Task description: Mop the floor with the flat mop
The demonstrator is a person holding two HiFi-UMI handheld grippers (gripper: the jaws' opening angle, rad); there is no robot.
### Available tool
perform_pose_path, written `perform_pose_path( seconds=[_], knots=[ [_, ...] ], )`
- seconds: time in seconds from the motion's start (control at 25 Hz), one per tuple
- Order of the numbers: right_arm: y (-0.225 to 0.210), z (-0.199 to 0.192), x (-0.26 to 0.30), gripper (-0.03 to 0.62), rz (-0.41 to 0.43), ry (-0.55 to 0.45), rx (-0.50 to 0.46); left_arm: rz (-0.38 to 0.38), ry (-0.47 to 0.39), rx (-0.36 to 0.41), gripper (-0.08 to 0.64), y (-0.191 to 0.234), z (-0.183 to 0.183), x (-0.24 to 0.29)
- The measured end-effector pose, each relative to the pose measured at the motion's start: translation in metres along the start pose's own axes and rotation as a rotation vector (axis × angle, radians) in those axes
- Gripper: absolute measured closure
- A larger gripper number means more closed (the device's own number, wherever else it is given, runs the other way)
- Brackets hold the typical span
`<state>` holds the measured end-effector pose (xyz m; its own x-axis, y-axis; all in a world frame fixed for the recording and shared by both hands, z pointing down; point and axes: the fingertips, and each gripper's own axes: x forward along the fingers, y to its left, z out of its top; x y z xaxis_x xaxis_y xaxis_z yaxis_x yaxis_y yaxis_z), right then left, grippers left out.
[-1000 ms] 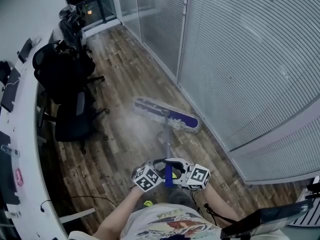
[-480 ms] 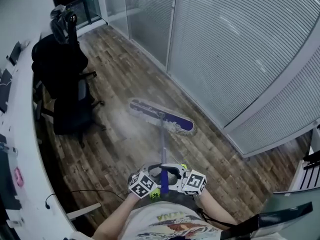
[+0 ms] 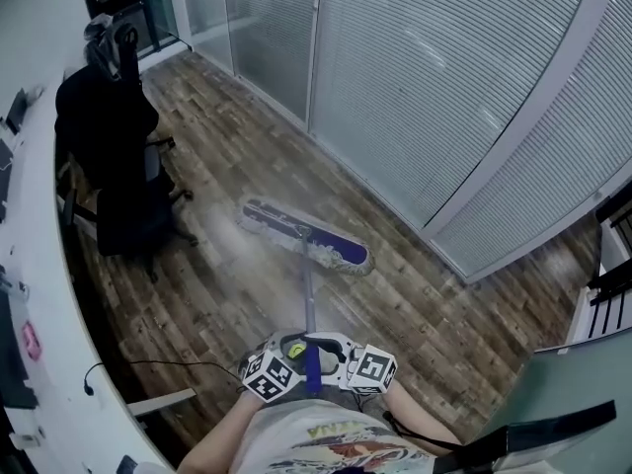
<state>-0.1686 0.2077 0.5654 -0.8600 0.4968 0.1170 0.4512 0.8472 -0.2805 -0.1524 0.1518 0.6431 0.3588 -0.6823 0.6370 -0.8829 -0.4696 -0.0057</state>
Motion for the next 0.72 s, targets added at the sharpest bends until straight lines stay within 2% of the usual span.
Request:
perform_pose_path(
  seconds=[0.12,0.4,0.52,0.72],
  knots=[
    [0.056,-0.021,-0.004,0.276,-0.027,-0.034,0.011,-0.019,0.018,0.023,0.416,-0.053,-0.022,-0.019],
    [0.158,-0.053,-0.035,0.276,-0.062,-0.069,0.012,-0.037,0.007,0.031,0.416,-0.162,-0.041,-0.043],
    [0.18,-0.058,-0.034,0.276,-0.056,-0.068,0.015,-0.043,0.013,0.03,0.416,-0.18,-0.048,-0.054],
    [0.176,-0.06,-0.025,0.276,-0.056,-0.093,0.007,-0.07,0.025,0.06,0.419,-0.175,-0.055,-0.054]
  ],
)
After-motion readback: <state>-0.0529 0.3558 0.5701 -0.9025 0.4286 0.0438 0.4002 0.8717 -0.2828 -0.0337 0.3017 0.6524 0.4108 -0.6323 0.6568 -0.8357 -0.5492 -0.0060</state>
